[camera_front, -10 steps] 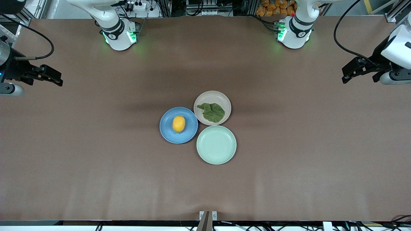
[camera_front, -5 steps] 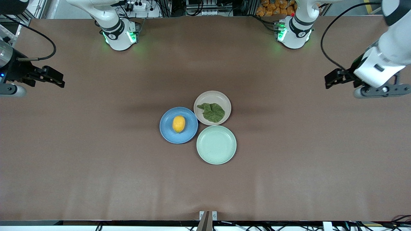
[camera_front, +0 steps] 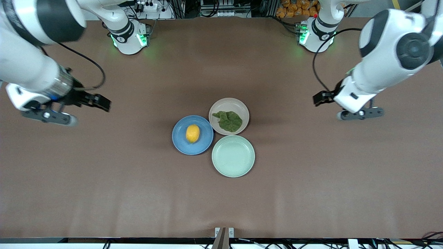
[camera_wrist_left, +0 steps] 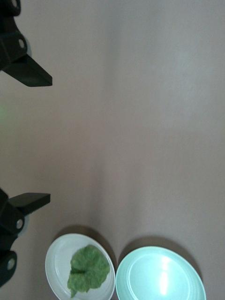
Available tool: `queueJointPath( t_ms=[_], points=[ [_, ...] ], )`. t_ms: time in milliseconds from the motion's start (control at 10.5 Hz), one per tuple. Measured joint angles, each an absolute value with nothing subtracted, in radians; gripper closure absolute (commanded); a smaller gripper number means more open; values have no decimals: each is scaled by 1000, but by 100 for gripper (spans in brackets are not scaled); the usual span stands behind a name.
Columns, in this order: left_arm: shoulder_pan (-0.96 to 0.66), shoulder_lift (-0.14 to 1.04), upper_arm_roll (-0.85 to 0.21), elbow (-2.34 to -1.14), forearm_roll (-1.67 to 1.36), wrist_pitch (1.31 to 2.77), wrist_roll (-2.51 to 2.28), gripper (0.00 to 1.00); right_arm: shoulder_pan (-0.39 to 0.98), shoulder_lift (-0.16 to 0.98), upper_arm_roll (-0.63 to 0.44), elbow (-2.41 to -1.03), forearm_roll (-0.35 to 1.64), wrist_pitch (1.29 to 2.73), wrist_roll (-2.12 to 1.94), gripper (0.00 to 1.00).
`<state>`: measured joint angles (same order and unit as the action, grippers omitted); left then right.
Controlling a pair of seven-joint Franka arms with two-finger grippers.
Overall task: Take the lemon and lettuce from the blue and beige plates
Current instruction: 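Lower the right gripper onto the lemon while the left gripper descends to lettuce, then close the right gripper on the lemon while the left gripper pinches the lettuce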
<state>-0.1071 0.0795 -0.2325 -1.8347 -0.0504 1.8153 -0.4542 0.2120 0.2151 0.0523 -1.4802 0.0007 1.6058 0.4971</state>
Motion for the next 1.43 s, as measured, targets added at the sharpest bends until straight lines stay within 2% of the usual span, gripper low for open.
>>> queueJointPath(
  t_ms=[286,667,1048,1429],
  points=[
    [-127,146,-356,-1895,-51,1935,-665,0,216,334,142,-1485,3,1708,631,0],
    [-244,273,-373,-1896,-51,2065,-942,0,239,523,255,-1489,3,1888,782,0],
    [-343,402,-373,-1897,-51,2243,-1209,0,324,666,265,-1489,-24,1988,799,0],
    [-429,547,-370,-1880,-43,2389,-1384,1,338,735,265,-1489,-30,2066,799,0]
  ],
)
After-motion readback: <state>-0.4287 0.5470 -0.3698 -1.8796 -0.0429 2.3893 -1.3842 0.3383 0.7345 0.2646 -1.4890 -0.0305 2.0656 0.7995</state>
